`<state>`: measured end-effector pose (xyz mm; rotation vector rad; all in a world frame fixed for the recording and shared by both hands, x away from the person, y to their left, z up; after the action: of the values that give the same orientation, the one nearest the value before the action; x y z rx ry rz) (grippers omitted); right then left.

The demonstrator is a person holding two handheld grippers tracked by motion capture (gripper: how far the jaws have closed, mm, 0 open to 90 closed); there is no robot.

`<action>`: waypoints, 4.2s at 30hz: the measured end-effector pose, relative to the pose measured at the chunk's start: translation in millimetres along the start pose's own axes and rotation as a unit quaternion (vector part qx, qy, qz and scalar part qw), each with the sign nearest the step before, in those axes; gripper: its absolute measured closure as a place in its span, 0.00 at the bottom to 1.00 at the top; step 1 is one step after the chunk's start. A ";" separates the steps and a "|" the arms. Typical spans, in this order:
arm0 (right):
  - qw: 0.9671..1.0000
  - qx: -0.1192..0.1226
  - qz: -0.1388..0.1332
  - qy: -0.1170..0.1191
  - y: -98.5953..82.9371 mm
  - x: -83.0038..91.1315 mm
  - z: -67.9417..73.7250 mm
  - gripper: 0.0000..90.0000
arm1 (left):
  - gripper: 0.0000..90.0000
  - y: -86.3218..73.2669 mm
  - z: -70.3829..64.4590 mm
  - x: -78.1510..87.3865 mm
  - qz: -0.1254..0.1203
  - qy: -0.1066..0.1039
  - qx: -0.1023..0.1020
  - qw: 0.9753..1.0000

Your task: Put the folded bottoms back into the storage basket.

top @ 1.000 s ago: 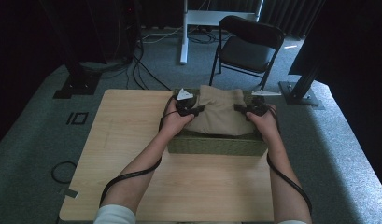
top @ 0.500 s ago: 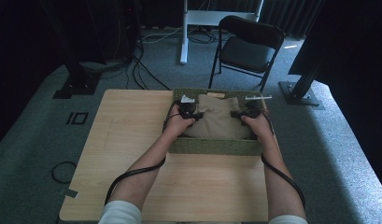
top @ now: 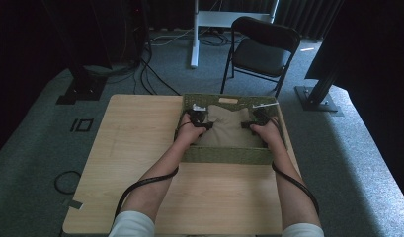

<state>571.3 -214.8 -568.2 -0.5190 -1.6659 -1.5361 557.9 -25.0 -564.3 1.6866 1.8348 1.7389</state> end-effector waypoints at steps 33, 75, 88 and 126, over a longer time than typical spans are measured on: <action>0.992 0.036 -0.114 -0.030 32.4 53.5 8.2 0.15 | 0.22 41.0 -12.5 45.5 -0.078 0.035 -0.013 0.996; 0.970 0.099 -0.213 0.066 -1.1 155.5 69.8 0.12 | 0.17 21.0 -101.6 131.1 -0.096 -0.012 -0.128 0.987; 0.963 0.113 -0.235 0.069 -30.1 174.8 77.9 0.12 | 0.17 -10.9 -122.0 137.3 -0.073 -0.039 -0.151 0.985; 0.971 0.134 -0.190 0.056 -146.7 146.7 65.2 0.12 | 0.17 -113.5 -110.7 154.1 -0.037 -0.041 -0.141 0.988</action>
<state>355.2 -209.8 -544.8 0.0354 -1.9233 -1.5330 353.1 47.5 -523.1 1.5361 1.5125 1.7715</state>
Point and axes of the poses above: each handheld gripper's, and its own axes: x roughly backward along the jaws, y roughly out of its top, z roughly to its left, the point moved 9 cm from there along -x, roughly forward along the jaws, and after that the axes turned 13 degrees about -y, right-handed, at the moved point
